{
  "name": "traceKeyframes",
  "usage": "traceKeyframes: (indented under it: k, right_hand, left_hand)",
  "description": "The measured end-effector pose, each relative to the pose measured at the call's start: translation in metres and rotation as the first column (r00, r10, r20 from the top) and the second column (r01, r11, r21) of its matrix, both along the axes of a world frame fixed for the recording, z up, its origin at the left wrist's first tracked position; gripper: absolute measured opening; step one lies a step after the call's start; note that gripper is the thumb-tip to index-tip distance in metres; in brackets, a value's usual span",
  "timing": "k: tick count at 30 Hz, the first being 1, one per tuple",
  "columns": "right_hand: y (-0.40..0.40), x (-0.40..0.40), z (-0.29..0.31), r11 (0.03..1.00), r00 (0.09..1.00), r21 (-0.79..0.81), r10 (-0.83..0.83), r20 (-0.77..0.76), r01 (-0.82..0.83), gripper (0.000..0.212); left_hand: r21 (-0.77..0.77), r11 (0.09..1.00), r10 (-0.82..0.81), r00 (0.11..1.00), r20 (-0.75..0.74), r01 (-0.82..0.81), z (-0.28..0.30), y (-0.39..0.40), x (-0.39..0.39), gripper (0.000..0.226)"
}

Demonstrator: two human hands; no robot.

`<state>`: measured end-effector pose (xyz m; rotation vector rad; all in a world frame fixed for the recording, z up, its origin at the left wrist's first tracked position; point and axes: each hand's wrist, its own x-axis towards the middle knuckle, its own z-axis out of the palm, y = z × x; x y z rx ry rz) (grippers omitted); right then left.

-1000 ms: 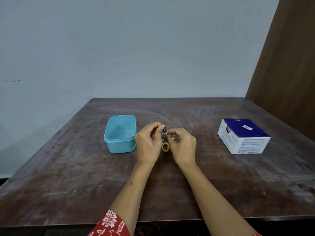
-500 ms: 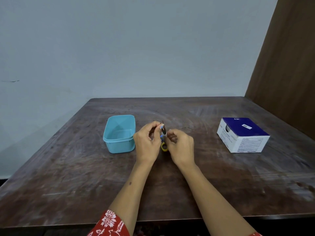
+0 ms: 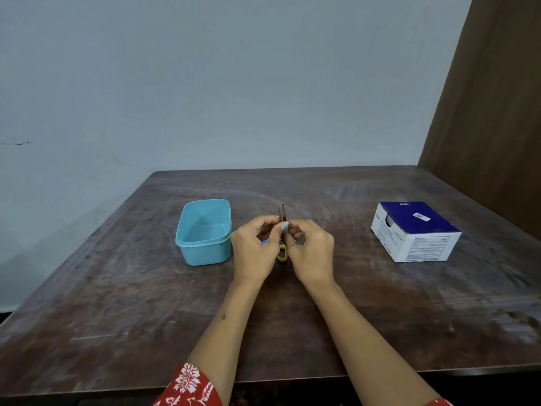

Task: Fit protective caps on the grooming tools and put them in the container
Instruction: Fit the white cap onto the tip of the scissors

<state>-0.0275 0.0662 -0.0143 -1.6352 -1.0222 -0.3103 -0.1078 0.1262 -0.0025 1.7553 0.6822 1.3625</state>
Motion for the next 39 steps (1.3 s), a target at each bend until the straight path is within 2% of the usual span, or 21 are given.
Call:
traceKeyframes:
  k: [5, 7, 9, 10, 12, 14, 16, 27, 34, 39]
  right_hand:
    - [0.002, 0.002, -0.004, 0.981, 0.999, -0.192, 0.024, -0.044, -0.032, 0.006]
    - [0.003, 0.004, -0.003, 0.985, 0.994, -0.170, 0.017, -0.106, -0.035, 0.010]
    - [0.003, 0.006, -0.001, 0.993, 0.959, -0.094, 0.045, -0.279, -0.074, 0.015]
    - [0.003, 0.008, 0.000, 0.993, 0.911, -0.032, 0.091, -0.402, -0.114, 0.016]
    - [0.004, 0.010, 0.003, 0.975, 0.745, 0.130, 0.222, -0.629, -0.182, 0.020]
    - [0.004, 0.011, 0.005, 0.952, 0.619, 0.236, 0.305, -0.724, -0.193, 0.023]
    - [0.004, 0.011, 0.007, 0.944, 0.587, 0.267, 0.330, -0.740, -0.194, 0.023]
    - [0.002, 0.007, 0.007, 0.949, 0.720, 0.226, 0.314, -0.619, -0.219, 0.020]
    - [0.003, 0.006, 0.006, 0.952, 0.779, 0.199, 0.306, -0.548, -0.233, 0.026]
    - [0.003, 0.008, 0.003, 0.967, 0.816, 0.129, 0.254, -0.519, -0.220, 0.021]
  left_hand:
    - [0.033, 0.999, 0.021, 0.998, 0.053, -0.022, 0.003, -0.001, -0.002, 0.011]
    - [0.055, 0.997, 0.050, 0.996, 0.070, -0.054, 0.003, 0.000, -0.003, 0.008]
    - [0.029, 0.998, 0.062, 0.995, 0.079, -0.064, 0.001, 0.002, -0.002, 0.004]
    - [0.003, 0.998, 0.055, 0.996, 0.073, -0.055, 0.000, 0.003, -0.002, 0.002]
    - [-0.028, 0.999, 0.027, 0.999, 0.044, -0.026, -0.001, 0.004, -0.001, 0.010]
    - [-0.017, 1.000, 0.011, 1.000, 0.000, -0.011, -0.001, 0.003, 0.000, 0.022]
    - [-0.010, 1.000, 0.002, 0.999, -0.036, -0.002, -0.001, 0.001, 0.000, 0.027]
    - [0.007, 1.000, 0.005, 0.991, -0.132, -0.004, -0.004, 0.003, 0.001, 0.024]
    - [0.018, 1.000, -0.012, 0.988, -0.151, 0.015, -0.006, 0.003, 0.001, 0.028]
    - [-0.001, 0.998, -0.069, 0.985, -0.161, 0.070, -0.005, 0.002, 0.000, 0.036]
